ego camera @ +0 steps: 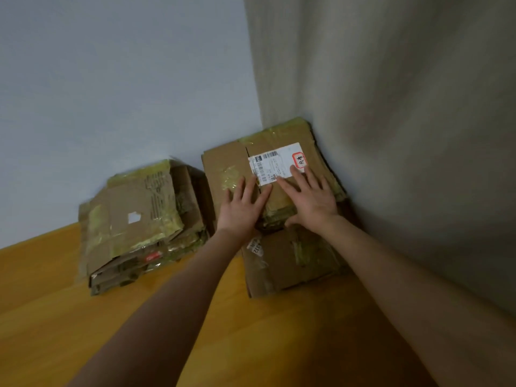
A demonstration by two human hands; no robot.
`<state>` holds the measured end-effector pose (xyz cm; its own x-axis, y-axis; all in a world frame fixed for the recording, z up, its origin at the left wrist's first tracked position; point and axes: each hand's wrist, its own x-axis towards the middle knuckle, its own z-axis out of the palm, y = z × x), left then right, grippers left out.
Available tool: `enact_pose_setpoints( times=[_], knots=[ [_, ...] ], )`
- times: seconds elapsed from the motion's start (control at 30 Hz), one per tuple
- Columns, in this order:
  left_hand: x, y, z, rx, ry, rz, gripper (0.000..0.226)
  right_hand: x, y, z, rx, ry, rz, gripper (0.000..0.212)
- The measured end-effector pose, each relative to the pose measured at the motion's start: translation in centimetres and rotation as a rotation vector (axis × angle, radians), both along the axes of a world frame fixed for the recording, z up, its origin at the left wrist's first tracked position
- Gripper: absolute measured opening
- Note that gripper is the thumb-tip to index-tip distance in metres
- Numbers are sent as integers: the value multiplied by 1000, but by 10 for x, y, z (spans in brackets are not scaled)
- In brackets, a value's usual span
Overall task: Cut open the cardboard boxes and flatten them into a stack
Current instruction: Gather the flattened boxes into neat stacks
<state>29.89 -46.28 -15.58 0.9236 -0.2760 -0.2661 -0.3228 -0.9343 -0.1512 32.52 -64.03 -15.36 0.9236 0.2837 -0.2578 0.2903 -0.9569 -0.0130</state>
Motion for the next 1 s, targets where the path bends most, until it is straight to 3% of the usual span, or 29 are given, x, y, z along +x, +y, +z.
enact_pose_setpoints(
  times=[0.13,0.23,0.3,0.43,0.53,0.73,0.93,1.0],
  knots=[
    [-29,-9,0,-91,19,81,110,-25,-9,4,181,22,-208,106],
    [-76,-21,-3,-403,-103,217,91,-63,-19,-1,331,-112,-565,83],
    [-112,-30,-10,-589,-139,384,78,-87,-23,-8,314,-26,-769,82],
    [-145,-36,-26,-865,123,839,85,-115,-33,-18,429,218,-1152,96],
    [-136,-28,-29,-1107,277,1092,81,-123,-29,-22,656,210,-1312,93],
    [-111,-12,-8,-1332,495,1309,47,-122,-20,-5,672,82,-1349,79],
    [-81,-6,16,-1457,384,1360,31,-99,-12,22,809,-114,-1157,85],
    [-84,-6,14,-1457,371,1370,32,-102,-8,18,950,-124,-1224,94]
  ],
)
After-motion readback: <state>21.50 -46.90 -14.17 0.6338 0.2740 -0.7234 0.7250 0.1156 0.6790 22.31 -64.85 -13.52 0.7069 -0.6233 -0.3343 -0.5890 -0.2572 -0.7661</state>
